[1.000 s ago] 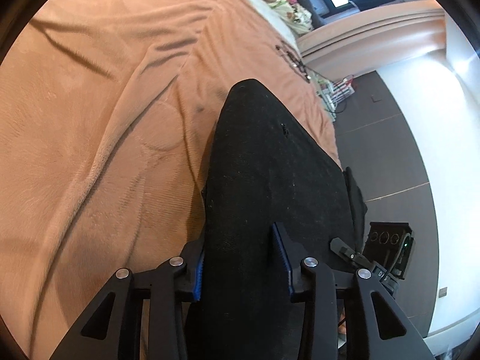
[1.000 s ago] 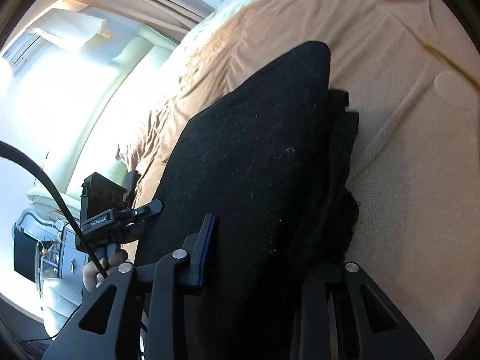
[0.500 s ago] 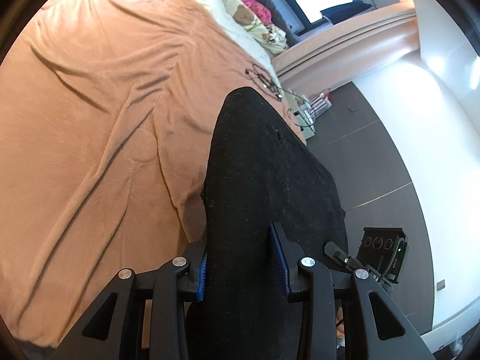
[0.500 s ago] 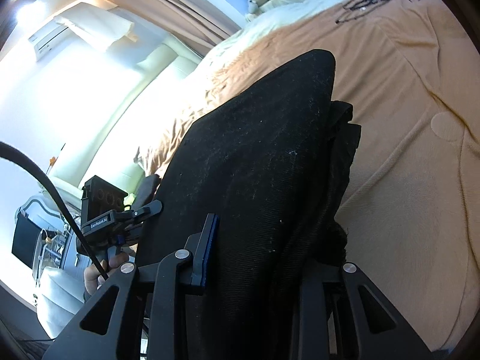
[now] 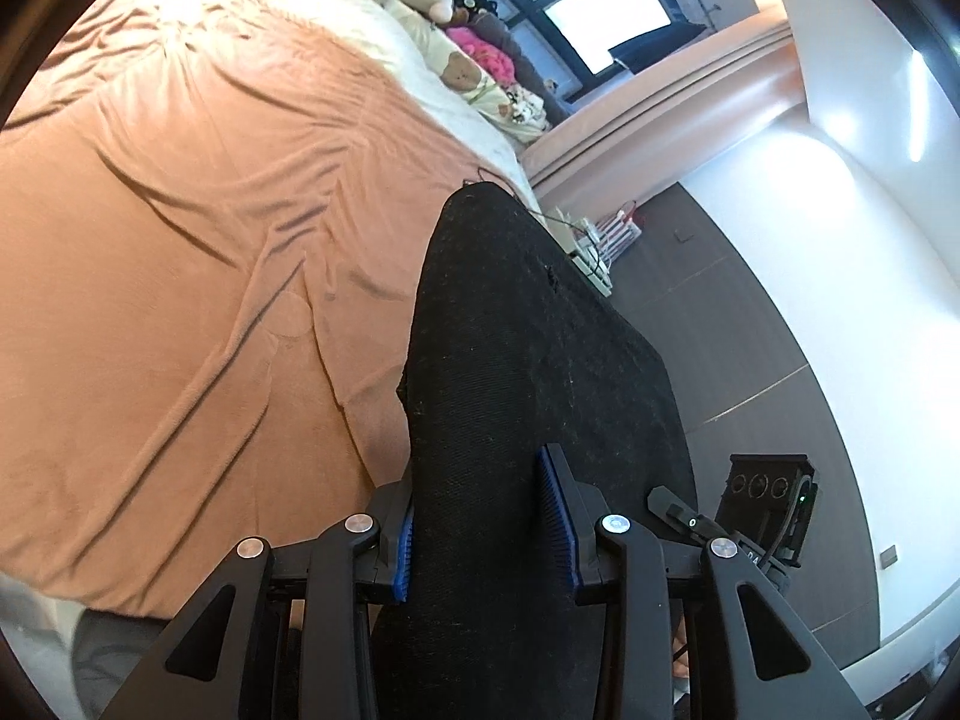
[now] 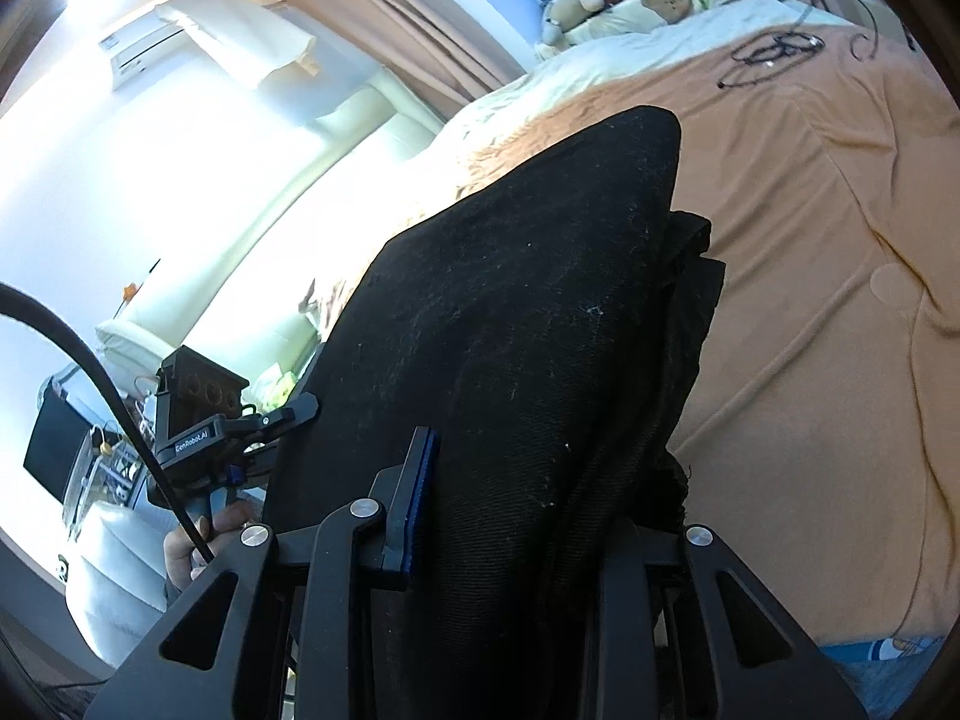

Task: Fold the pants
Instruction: 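Lift the folded black stack with both tools and carry it toward the headboard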

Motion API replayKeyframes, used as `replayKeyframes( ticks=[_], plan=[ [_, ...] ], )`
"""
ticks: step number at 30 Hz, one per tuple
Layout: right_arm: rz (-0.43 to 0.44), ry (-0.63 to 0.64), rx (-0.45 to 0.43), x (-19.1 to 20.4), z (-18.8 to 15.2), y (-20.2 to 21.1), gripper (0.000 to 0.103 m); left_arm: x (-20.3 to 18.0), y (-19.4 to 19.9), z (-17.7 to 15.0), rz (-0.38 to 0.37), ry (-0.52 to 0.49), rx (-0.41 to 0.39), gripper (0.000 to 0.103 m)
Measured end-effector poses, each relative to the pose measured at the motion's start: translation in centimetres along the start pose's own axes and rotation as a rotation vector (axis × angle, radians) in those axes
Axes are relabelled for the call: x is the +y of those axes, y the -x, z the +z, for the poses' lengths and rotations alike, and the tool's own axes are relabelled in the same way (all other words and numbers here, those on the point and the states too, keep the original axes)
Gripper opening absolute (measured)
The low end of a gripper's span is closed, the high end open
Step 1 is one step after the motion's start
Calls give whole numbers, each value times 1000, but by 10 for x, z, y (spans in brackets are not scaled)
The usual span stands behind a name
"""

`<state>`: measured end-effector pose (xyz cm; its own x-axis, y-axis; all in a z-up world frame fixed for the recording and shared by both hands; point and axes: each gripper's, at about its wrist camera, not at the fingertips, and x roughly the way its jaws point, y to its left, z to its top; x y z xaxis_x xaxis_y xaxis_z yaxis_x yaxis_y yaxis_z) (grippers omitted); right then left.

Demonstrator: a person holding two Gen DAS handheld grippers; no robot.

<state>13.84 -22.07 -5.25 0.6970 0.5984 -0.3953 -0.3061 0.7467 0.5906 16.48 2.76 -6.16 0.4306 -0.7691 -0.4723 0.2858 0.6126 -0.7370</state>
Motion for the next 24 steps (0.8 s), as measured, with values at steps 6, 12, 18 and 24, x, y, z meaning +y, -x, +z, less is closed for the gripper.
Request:
replayKeyframes(
  ticks=[6,12,18,24],
  plan=[
    [37,33,-19,1,6,4,25,-17,31,3,21,-42,-46,37],
    [70,75,-33,14,13,9,25,-40,65,4,43,-83,-100,37],
    [89,117,-22,22,18,6,25,-41,88,8,39,-69,-122,38],
    [94,161,-18,32,19,-7,25,-22,109,9,35,-45,-157,37]
  ],
)
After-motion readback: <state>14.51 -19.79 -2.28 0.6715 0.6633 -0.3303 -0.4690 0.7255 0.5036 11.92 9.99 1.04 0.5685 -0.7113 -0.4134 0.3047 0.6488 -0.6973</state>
